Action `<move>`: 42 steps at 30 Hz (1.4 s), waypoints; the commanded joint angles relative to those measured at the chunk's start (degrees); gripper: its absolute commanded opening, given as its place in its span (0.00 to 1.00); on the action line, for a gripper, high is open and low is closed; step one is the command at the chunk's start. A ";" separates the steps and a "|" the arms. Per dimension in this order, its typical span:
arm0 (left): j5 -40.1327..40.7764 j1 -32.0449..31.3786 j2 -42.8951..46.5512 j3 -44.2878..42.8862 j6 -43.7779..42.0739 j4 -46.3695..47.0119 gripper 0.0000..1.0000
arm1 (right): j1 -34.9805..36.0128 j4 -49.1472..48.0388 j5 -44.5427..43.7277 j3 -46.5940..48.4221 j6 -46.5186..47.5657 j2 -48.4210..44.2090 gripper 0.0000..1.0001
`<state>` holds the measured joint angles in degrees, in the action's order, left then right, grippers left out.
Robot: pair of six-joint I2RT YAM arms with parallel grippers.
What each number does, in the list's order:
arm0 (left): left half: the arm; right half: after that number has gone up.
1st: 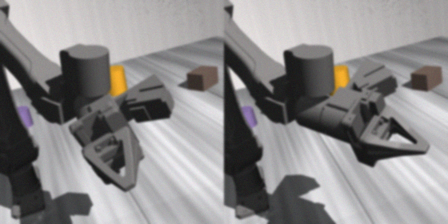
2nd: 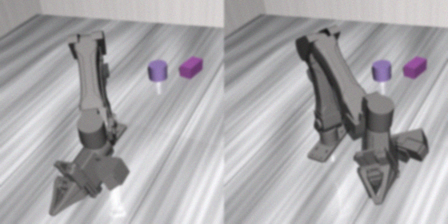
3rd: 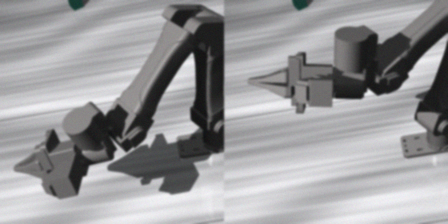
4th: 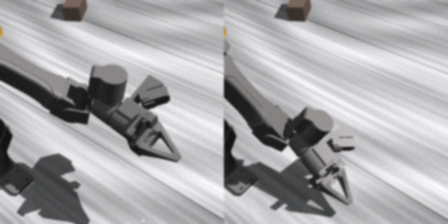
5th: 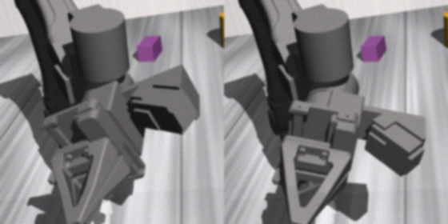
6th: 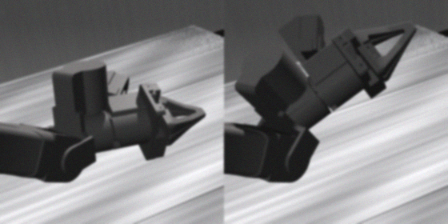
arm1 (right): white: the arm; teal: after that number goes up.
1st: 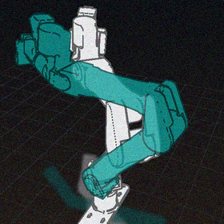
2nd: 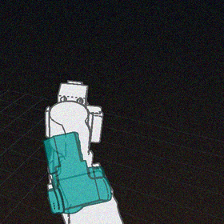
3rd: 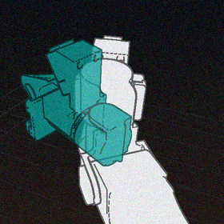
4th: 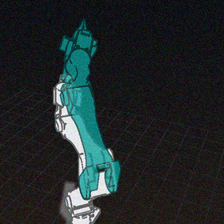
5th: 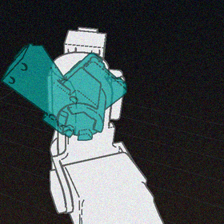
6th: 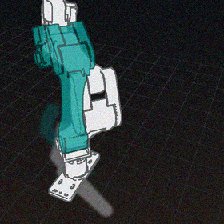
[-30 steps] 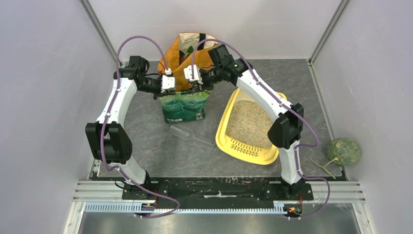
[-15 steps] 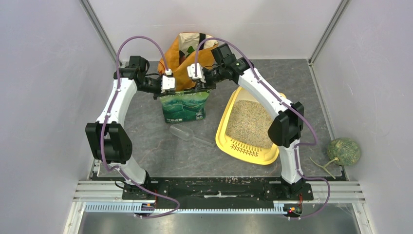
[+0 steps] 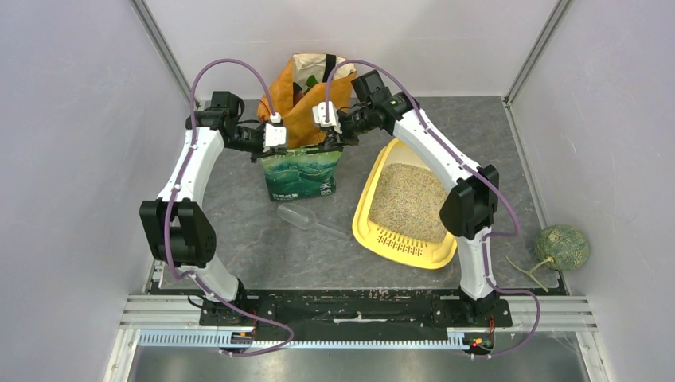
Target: Fill the litter box with clean litter
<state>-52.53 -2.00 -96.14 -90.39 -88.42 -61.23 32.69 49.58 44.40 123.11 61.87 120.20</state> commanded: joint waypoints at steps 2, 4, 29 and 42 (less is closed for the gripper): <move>-1.34 -0.19 0.59 -2.12 -2.15 -1.18 0.02 | -1.02 0.54 0.97 -1.01 1.68 0.85 0.00; -1.28 -0.19 0.53 -2.07 -2.11 -1.24 0.02 | -1.13 0.52 1.13 -1.06 1.68 1.11 0.00; -0.14 -0.34 0.71 -1.63 -2.19 -1.17 0.02 | -1.13 -3.39 3.06 -1.26 -3.17 0.61 0.63; 1.59 -0.29 1.33 -2.29 2.36 0.42 0.17 | -1.39 -11.50 3.43 -2.31 -17.12 -4.08 0.97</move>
<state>-51.37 -2.13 -96.14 -90.56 -88.36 -61.41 31.64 43.75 46.65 121.45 51.51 120.66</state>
